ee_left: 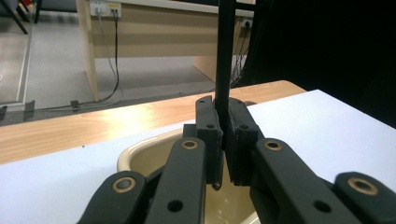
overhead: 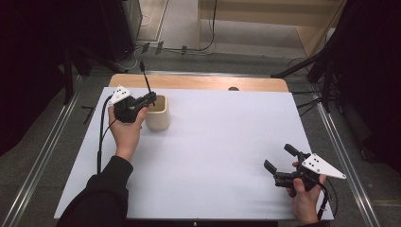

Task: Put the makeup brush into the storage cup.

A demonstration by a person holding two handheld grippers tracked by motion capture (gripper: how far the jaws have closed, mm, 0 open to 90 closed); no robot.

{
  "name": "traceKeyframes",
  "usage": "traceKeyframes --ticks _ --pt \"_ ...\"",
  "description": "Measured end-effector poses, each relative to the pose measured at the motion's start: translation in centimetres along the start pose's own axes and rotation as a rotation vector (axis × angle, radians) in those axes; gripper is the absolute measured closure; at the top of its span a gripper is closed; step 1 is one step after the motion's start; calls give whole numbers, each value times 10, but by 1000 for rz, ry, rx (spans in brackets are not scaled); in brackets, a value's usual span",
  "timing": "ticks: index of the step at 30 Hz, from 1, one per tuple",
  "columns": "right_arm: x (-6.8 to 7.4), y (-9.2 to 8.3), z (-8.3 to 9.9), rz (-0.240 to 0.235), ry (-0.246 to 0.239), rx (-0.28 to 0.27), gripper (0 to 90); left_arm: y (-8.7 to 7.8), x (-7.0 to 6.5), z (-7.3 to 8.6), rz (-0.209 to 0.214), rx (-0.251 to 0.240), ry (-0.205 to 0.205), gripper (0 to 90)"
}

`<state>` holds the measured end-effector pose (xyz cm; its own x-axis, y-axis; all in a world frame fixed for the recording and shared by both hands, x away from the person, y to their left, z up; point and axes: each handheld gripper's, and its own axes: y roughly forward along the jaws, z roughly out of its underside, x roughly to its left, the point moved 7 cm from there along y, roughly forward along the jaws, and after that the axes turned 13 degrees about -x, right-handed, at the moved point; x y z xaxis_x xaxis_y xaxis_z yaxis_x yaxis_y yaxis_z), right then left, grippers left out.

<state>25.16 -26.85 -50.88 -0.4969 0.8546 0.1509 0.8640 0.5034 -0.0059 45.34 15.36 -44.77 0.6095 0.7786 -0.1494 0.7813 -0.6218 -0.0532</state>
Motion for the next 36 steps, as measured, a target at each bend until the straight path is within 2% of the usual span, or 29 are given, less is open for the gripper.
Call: traceKeyframes --ticks 4,7,12,18,21,30,34,36 --pt "0 0 0 2 3 2 2 1 2 5 -3 13 -10 860" --pt "1 1 1 1 2 3 2 0 6 10 -21 24 -19 860" --pt "0 1 1 3 3 5 2 1 8 18 -16 52 -22 860" --pt "1 1 1 0 1 5 2 2 7 18 -22 56 -26 859" --pt "0 1 1 1 0 8 2 1 8 19 -34 77 -18 859" --pt "1 2 2 -3 -4 10 3 1 9 22 -31 123 -30 859" --pt "1 3 2 -4 -2 11 3 1 11 26 -30 149 -22 857" --pt "1 3 2 -4 0 12 3 1 11 27 -26 148 -29 852"
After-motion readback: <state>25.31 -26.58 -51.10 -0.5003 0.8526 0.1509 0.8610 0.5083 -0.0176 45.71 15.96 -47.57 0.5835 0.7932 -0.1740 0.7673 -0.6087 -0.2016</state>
